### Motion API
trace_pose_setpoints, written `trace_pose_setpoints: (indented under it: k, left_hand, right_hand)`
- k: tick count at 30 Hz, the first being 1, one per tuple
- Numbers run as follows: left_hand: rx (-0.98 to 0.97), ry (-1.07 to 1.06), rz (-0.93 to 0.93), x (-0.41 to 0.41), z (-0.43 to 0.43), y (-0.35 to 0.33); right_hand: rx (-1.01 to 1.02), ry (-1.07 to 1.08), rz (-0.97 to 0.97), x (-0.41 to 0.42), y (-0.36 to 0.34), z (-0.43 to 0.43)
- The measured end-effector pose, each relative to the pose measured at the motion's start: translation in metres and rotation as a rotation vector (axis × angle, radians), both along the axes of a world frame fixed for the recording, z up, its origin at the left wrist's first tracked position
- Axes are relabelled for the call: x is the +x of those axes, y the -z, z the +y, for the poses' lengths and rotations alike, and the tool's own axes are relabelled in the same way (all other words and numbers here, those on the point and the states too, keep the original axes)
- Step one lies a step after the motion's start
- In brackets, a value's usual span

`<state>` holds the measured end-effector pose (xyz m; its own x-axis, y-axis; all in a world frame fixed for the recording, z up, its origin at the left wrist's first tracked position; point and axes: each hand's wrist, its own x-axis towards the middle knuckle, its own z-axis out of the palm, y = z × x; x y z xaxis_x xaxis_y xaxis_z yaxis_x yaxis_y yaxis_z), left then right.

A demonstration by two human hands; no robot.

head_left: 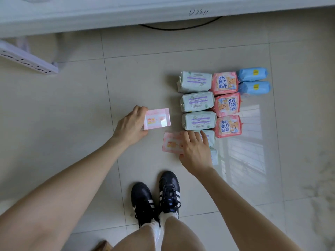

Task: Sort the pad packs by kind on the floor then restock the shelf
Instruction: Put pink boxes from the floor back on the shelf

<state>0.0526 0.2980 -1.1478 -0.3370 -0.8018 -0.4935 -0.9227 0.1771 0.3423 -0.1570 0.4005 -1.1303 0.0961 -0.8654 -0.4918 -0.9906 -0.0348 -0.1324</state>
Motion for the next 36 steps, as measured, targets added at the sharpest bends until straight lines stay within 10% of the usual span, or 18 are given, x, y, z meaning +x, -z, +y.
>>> trace_pose_setpoints:
  k: [36]
  left_hand:
    - [-0.378, -0.236, 0.327, 0.135, 0.013, -0.582]
  right_hand:
    - [-0.299, -0.095, -0.217, 0.066, -0.564, -0.046]
